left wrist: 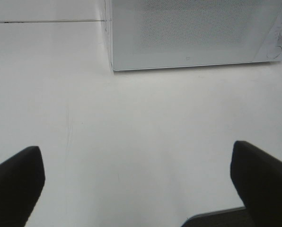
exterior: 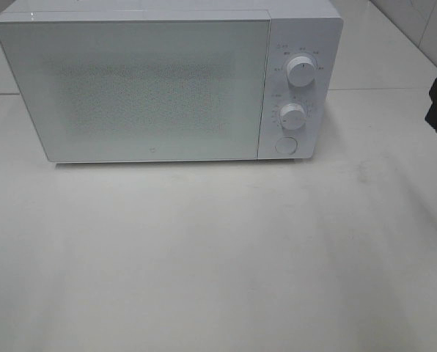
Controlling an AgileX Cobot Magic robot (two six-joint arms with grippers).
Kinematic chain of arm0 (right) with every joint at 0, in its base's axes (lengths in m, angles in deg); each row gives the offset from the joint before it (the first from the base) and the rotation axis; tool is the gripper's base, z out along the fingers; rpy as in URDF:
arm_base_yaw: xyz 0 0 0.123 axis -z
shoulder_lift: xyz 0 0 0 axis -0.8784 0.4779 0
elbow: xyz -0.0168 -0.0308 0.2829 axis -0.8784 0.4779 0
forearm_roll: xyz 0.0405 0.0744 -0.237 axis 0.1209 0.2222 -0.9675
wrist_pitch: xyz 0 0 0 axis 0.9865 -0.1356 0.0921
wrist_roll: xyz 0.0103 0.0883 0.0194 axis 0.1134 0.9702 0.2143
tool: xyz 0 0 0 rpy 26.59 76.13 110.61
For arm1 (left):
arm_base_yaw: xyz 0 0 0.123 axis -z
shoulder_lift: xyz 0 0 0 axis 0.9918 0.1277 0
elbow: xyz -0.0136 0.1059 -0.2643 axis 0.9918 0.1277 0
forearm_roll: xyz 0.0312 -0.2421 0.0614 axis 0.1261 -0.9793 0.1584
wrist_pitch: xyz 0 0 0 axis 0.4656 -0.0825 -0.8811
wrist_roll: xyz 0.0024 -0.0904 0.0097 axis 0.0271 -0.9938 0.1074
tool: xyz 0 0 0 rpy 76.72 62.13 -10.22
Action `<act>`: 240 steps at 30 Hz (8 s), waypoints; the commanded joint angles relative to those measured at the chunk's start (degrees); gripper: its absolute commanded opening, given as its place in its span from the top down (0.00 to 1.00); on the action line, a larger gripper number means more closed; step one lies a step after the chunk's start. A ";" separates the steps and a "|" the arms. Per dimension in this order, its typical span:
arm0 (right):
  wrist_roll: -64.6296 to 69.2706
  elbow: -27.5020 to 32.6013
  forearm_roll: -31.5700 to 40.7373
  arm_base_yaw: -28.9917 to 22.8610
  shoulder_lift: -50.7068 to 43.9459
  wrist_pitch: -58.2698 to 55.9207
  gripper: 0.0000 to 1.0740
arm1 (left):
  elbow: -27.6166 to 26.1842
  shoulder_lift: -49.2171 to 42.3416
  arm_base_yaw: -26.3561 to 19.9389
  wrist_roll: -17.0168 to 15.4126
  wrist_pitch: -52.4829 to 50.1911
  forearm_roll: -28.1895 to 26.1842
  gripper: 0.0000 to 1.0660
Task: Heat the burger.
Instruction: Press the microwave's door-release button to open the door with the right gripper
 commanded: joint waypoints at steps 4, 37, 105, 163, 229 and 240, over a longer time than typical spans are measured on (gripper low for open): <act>-3.84 1.66 5.33 -7.45 3.61 6.42 0.30 | 0.17 -0.97 -0.17 -0.11 -0.63 -0.46 0.06; -14.55 -6.07 37.70 -42.57 25.61 20.63 0.30 | 0.17 -0.97 -0.17 -0.11 -0.63 -0.46 0.06; 68.24 -26.64 39.76 -32.43 41.48 3.95 1.00 | 0.17 -0.97 -0.17 -0.11 -0.63 -0.46 0.06; 68.75 -40.97 37.30 -27.67 53.23 5.16 1.00 | 0.17 -0.97 -0.17 -0.11 -0.63 -0.40 0.06; 69.10 -42.74 35.47 -27.85 51.57 3.78 1.00 | 0.17 -0.97 -0.17 -0.11 -0.63 -0.34 0.06; 66.81 -33.80 33.46 -27.85 45.26 -5.39 1.00 | 0.17 -0.97 -0.17 -0.11 -0.63 -0.34 0.06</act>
